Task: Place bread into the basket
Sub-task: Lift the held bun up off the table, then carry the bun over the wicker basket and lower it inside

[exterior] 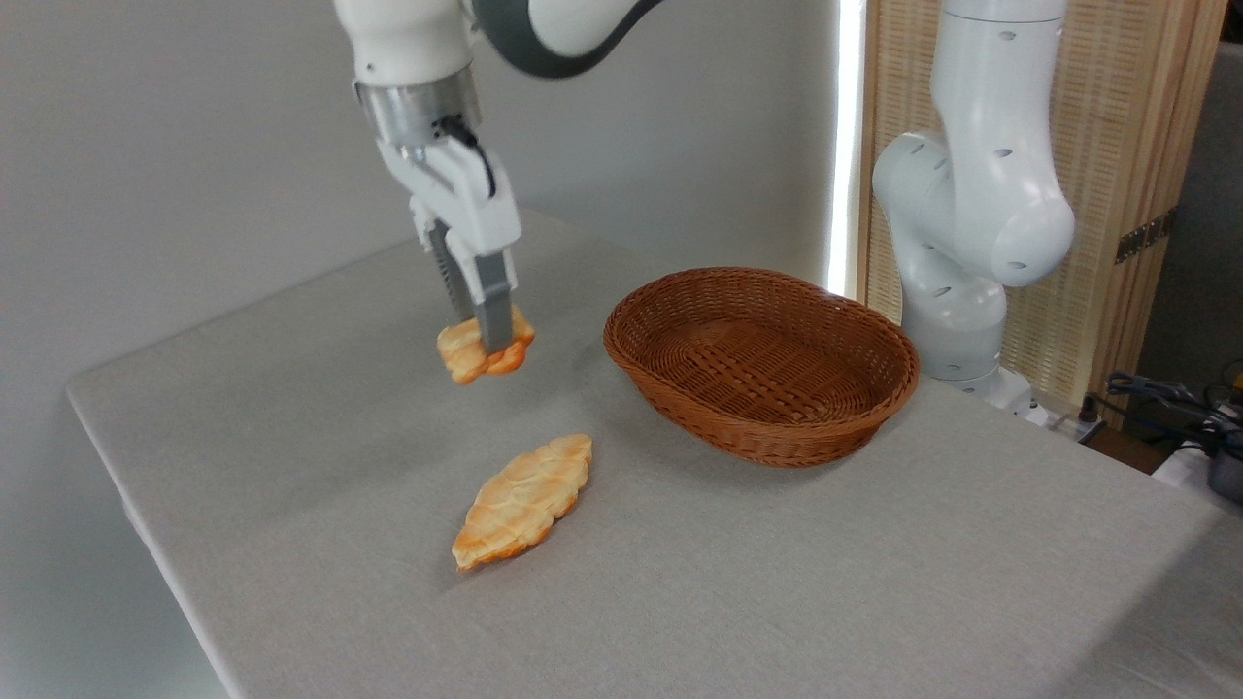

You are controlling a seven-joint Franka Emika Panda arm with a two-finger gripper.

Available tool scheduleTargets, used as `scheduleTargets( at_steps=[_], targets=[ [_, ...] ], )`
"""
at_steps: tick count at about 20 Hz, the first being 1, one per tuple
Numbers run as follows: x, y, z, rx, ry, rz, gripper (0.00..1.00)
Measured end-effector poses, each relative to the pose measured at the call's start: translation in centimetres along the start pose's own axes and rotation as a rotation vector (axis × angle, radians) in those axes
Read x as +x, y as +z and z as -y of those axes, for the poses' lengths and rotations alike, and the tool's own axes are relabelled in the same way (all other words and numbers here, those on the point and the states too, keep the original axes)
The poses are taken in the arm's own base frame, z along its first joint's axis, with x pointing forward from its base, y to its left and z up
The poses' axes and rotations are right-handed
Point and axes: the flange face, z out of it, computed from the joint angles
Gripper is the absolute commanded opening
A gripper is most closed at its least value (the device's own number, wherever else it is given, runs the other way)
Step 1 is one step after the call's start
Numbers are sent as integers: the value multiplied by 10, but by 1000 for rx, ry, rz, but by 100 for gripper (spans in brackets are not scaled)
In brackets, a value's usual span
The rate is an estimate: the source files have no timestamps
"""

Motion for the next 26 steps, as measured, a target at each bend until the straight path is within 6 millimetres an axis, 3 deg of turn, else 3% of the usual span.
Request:
scheduleTargets(
  at_steps=[5, 10, 17, 18, 20, 26],
  targets=[
    [-45, -19, -32, -24, -25, 16, 52],
    [-77, -17, -60, -55, -83, 59, 55],
    [-90, 21, -101, -67, -64, 142, 65],
    [-91, 27, -105, -68, -58, 153, 71],
    [-92, 37, -110, -74, -46, 174, 99],
    [-96, 60, -113, -97, -29, 221, 100]
  ],
)
